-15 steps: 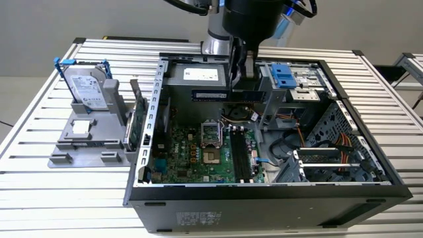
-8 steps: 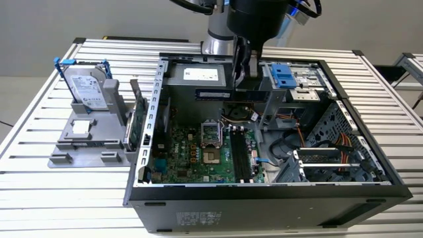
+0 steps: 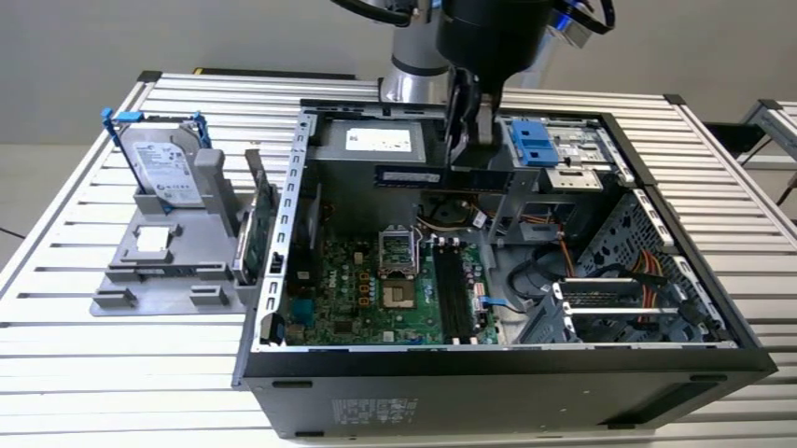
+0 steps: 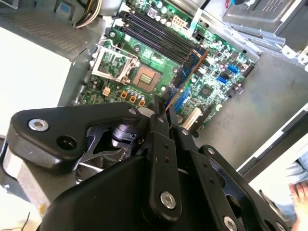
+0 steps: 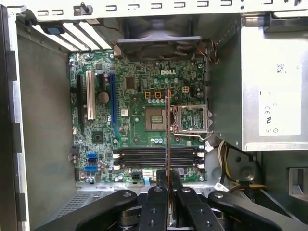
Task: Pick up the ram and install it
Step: 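Pick up the ram and move it above insertion slot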
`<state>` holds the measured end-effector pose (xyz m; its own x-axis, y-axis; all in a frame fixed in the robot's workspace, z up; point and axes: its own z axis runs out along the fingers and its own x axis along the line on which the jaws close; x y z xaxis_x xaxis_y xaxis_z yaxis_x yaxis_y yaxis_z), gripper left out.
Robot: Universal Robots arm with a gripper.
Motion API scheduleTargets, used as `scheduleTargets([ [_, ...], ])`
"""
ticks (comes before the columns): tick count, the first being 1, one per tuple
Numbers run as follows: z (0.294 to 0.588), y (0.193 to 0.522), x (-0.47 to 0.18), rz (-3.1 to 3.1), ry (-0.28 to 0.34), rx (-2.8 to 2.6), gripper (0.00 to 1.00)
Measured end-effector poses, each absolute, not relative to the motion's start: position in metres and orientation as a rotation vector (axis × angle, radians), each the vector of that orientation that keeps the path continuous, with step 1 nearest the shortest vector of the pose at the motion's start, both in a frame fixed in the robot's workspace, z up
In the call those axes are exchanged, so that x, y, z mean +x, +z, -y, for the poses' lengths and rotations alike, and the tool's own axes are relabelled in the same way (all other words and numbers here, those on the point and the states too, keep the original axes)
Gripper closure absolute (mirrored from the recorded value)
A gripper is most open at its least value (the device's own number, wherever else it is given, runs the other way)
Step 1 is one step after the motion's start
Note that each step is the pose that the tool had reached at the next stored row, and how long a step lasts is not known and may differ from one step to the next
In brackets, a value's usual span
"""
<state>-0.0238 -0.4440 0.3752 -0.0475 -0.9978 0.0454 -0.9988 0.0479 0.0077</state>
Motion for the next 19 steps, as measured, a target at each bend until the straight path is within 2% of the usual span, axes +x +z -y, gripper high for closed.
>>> scheduleTargets([
  [19, 0.44, 0.375, -0.007, 2.265, 0.04, 2.121, 1.0],
])
